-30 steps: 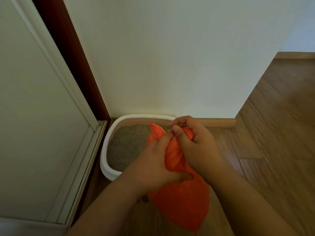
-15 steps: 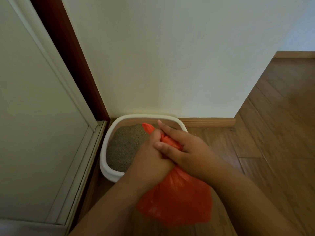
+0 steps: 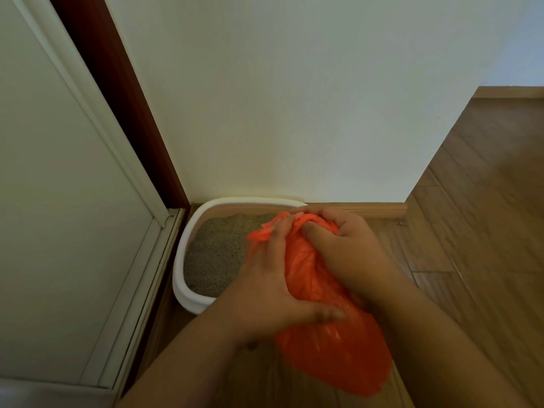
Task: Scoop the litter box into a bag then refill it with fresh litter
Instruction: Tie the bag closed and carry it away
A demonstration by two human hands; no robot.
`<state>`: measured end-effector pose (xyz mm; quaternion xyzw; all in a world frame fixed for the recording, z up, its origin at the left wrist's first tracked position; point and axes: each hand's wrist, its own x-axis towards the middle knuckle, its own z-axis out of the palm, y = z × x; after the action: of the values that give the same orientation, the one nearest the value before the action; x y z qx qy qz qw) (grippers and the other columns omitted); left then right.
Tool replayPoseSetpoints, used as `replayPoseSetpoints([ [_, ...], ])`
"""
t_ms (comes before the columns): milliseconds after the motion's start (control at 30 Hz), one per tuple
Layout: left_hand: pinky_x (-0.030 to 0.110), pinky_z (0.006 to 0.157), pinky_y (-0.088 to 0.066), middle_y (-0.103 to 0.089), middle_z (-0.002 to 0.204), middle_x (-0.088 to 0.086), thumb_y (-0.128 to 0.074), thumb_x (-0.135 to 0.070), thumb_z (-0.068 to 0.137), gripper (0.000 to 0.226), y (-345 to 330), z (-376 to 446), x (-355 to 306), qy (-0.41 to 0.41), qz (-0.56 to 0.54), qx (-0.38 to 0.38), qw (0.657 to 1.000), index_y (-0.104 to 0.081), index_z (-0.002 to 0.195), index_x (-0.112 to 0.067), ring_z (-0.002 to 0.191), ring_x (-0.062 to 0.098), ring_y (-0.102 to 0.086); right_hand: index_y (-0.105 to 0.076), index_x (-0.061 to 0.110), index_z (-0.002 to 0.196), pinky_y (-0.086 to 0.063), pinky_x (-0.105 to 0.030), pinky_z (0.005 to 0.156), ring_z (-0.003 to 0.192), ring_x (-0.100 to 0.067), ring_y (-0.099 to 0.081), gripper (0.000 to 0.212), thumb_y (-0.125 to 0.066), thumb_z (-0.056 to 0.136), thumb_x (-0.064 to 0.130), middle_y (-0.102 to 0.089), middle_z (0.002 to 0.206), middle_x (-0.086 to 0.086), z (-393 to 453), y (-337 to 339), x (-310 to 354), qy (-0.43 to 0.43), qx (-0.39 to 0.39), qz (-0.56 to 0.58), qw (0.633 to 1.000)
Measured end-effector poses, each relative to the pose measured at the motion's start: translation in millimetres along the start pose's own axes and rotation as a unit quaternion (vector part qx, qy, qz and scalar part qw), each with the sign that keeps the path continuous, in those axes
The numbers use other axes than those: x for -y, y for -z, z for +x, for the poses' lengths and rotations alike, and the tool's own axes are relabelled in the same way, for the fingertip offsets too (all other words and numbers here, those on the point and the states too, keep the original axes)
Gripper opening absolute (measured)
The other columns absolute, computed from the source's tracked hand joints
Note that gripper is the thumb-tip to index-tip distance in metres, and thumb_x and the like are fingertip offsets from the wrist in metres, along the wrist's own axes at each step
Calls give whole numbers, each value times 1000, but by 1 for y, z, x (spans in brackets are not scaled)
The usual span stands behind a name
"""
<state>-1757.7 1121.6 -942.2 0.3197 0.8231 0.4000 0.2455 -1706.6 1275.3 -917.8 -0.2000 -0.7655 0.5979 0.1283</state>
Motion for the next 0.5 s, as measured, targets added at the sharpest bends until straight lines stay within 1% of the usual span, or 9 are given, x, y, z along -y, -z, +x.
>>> replayPoseSetpoints([
  [33,50,118,-36,-4,164,-24,-89,-75,43,141,-3,-1,-2,6,5,-8,1000,17,135,-77,152,12,-19,-76,33,104,-61,-33,83,94,-6,-72,21,-61,97,21,-76,102,10,1,-1,0,-11,2,28,1000],
  [100,49,115,-41,-11,164,-18,-93,-68,44,145,-8,-2,-6,15,7,-22,1000,22,130,-79,148,15,-28,-77,35,104,-62,-34,81,96,-10,-72,20,-61,98,23,-75,103,8,1,-5,-1,-31,5,64,997],
  [167,44,109,-46,-19,162,-13,-94,-58,51,142,-14,0,-5,3,16,-49,999,23,130,-77,142,16,-37,-77,36,104,-62,-37,81,98,-14,-73,20,-61,98,25,-76,102,6,1,-9,-3,-49,4,91,995],
  [233,39,105,-49,-26,159,-12,-93,-48,58,138,-19,1,-2,-18,12,-75,997,20,132,-75,138,14,-43,-77,35,105,-62,-45,85,99,-19,-73,21,-60,98,24,-77,101,2,0,-14,-6,-58,5,107,993],
  [300,34,103,-49,-28,159,-10,-91,-46,63,133,-22,3,1,-31,1,-87,996,17,137,-70,138,14,-45,-77,31,106,-61,-50,86,96,-22,-74,22,-58,98,22,-78,99,-1,-1,-17,-7,-63,10,121,991],
  [367,30,100,-47,-22,165,-5,-87,-46,69,130,-24,3,2,-33,10,-84,996,20,140,-66,139,17,-46,-76,29,106,-61,-51,87,96,-22,-75,24,-56,98,21,-78,100,-2,-1,-19,-9,-65,12,127,990],
  [433,31,99,-48,-17,167,-2,-84,-45,75,126,-24,3,4,-30,22,-84,996,23,138,-65,138,20,-48,-76,28,108,-60,-50,89,98,-22,-74,25,-56,98,18,-78,102,-3,-1,-20,-10,-64,13,144,987],
  [467,35,99,-51,-22,165,0,-82,-44,77,122,-24,2,4,-28,21,-86,996,22,135,-66,133,21,-52,-76,27,109,-60,-50,90,99,-22,-74,25,-56,98,17,-78,103,-3,-1,-21,-10,-65,13,153,986],
  [500,39,96,-54,-31,160,1,-80,-43,78,117,-23,3,4,-23,17,-88,996,20,135,-66,126,22,-57,-76,27,110,-60,-50,90,99,-22,-74,26,-56,98,16,-78,104,-3,-2,-21,-9,-65,13,159,985],
])
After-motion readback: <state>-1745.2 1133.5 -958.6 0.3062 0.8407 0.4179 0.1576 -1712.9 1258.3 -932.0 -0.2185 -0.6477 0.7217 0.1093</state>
